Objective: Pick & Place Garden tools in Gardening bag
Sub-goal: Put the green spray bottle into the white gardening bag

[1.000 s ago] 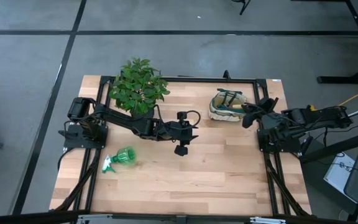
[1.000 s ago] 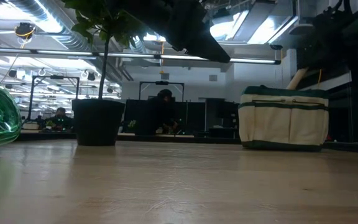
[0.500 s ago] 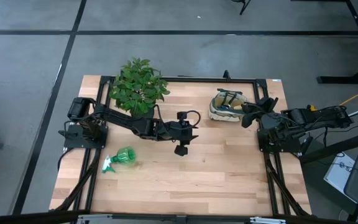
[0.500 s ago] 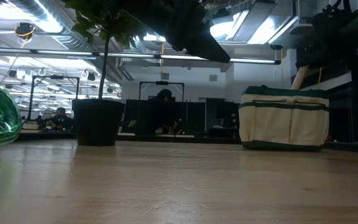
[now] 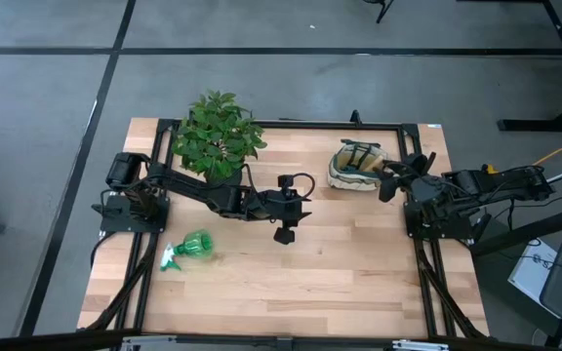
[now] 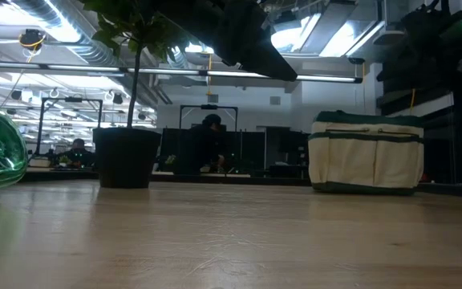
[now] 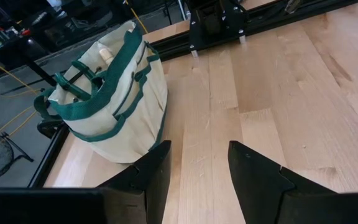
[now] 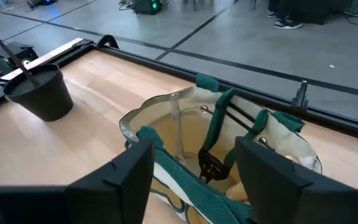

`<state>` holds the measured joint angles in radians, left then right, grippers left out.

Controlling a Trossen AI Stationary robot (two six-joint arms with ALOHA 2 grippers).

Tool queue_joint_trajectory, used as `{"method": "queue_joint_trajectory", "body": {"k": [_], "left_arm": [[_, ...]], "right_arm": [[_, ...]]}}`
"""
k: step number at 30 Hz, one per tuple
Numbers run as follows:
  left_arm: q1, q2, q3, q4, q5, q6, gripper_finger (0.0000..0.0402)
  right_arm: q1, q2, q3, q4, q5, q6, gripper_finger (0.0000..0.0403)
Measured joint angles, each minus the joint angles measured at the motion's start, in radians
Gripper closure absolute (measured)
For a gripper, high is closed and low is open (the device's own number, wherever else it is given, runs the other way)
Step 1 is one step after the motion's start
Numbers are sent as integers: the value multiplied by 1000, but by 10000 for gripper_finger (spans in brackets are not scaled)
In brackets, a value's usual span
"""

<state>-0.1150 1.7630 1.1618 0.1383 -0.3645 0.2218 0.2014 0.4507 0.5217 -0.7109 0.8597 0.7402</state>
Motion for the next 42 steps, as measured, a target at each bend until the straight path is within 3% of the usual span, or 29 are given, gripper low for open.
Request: {"method": "queue_joint_trajectory", "body": {"k": [4,9,17,23,29,33,42], "left_arm": [[0,0,0,0,0,0,249],[4,0,0,6,-5,0,247],[13,0,0,-3,-8,-26,248],[1,0,0,-25,-37,-27,251],[-52,0,0,-28,-135,-47,250],[-95,-25,1,-54,-141,-88,253],[-190,-140,2,-341,-101,-347,254]], "right_arm": [[0,0,0,30,-46,0,172],[4,4,0,97,-217,-42,173],[55,29,1,287,-547,-481,174],[102,19,1,315,-774,-718,174],[120,20,1,300,-793,-696,173],[120,26,1,300,-793,-696,173],[120,26,1,300,-793,-696,173]]}}
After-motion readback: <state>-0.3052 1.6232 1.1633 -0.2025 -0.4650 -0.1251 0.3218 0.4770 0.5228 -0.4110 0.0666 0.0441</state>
